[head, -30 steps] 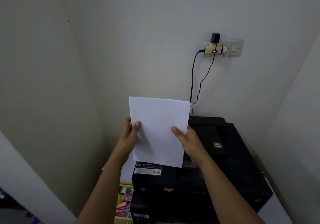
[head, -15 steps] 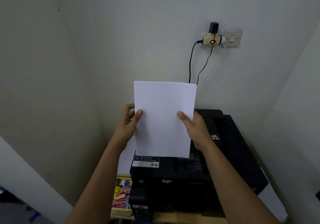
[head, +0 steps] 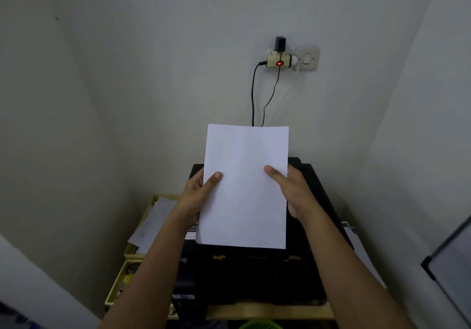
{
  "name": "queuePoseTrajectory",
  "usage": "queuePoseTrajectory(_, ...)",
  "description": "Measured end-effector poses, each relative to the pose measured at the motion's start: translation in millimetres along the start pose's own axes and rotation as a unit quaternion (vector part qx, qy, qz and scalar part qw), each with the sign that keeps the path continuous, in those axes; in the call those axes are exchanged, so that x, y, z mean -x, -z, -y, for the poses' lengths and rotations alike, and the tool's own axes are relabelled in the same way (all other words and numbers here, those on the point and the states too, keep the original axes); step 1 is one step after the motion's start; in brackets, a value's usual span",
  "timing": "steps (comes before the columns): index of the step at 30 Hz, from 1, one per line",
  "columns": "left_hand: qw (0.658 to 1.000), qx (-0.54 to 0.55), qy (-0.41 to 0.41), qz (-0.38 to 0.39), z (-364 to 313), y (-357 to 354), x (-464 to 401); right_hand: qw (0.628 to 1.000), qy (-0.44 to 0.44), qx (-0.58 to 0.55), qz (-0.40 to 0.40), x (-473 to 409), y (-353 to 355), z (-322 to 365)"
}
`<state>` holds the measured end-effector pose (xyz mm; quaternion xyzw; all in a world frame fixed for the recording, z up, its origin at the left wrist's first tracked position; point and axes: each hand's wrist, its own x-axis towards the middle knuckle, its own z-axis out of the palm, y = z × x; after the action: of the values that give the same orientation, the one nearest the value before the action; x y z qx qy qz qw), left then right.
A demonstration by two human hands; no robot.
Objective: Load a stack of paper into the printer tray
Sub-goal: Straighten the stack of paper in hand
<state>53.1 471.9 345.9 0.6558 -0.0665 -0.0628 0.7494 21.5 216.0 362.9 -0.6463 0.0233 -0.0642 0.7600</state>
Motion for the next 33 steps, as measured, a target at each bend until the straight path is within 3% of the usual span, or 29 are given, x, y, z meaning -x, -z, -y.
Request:
queuePoseTrajectory(7,0.999,0.015,0.011,-0.049,27.0,-50.2,43.6,0.999,-0.041,-0.024,0.014,60.2,41.5,-11.2)
queuePoseTrajectory(16,0.994,0.009,0.066,-0.091,69.8,-106.5,134.5,0.994,-0.023,0.102,0.021,138.2,93.0,-52.3)
queuePoseTrajectory(26,0.967,0.102,0.207,-0.11,145.0,-86.9,215.7,0.991,-0.121,0.046,0.03,223.7,104.4,-114.6)
queuePoseTrajectory(33,0.978,0.031,0.195,-0.07,188.1,-64.5,238.5,0.979,-0.199,0.036,0.02,248.2,95.0,-181.5)
